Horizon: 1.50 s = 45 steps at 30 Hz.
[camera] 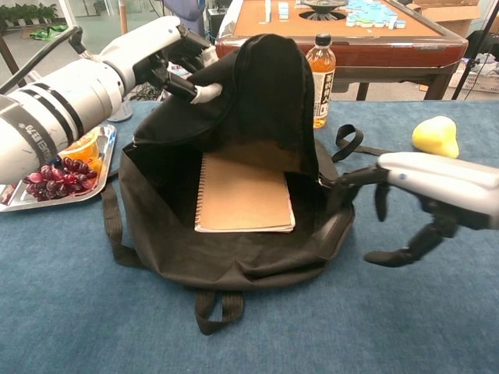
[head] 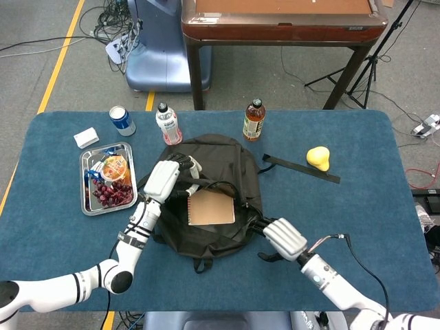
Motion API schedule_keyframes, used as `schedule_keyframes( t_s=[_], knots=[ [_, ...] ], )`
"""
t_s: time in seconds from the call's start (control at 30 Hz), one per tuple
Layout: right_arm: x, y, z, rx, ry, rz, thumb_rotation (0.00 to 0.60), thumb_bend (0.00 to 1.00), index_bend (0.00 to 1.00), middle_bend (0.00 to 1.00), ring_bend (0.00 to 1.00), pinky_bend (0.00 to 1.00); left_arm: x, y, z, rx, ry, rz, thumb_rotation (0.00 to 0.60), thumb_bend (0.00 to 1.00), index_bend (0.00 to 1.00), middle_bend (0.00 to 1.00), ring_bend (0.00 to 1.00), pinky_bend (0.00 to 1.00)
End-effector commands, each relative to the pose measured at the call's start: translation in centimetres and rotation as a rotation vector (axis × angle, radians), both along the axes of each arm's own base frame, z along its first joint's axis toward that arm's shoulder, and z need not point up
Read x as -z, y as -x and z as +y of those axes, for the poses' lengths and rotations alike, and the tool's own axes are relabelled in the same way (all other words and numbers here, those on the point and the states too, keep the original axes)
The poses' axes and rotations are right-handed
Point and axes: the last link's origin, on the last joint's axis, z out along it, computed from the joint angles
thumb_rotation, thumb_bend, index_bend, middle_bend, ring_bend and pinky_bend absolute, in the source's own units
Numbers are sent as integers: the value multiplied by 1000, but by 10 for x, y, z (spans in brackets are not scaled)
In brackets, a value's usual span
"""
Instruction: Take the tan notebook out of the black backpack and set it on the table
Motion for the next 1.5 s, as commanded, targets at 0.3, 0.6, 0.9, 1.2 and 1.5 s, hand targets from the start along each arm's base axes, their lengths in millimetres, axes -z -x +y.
schedule_keyframes(
  t_s=[0.3, 0.6, 0.9, 1.2, 1.5],
  knots=[
    [55, -30, -34, -10, 20, -51, 600, 228, 356, 322, 251, 464, -3, 0, 3, -21, -28, -11, 600, 350, 758, 423, 306, 190],
    [72, -42, -46, -60, 74, -11, 600, 228, 356, 322, 251, 465, -3, -2, 3, -28, -31, -14, 600, 349, 758, 423, 306, 190],
    [73, -33, -59, -103, 119, 113, 600, 195, 356, 322, 251, 464, -4, -3, 5, -41, -35, -11, 600, 348, 758, 423, 306, 190],
    [74, -33, -70, -212, 172, 219, 600, 56, 356, 322, 251, 465, -4, -4, 7, -48, -43, -6, 600, 348, 758, 423, 306, 189],
    [86, -34, -71, -308, 193, 237, 600, 54, 356, 322, 250, 461, -4, -2, 8, -59, -45, -11, 600, 348, 758, 423, 306, 190]
  ],
)
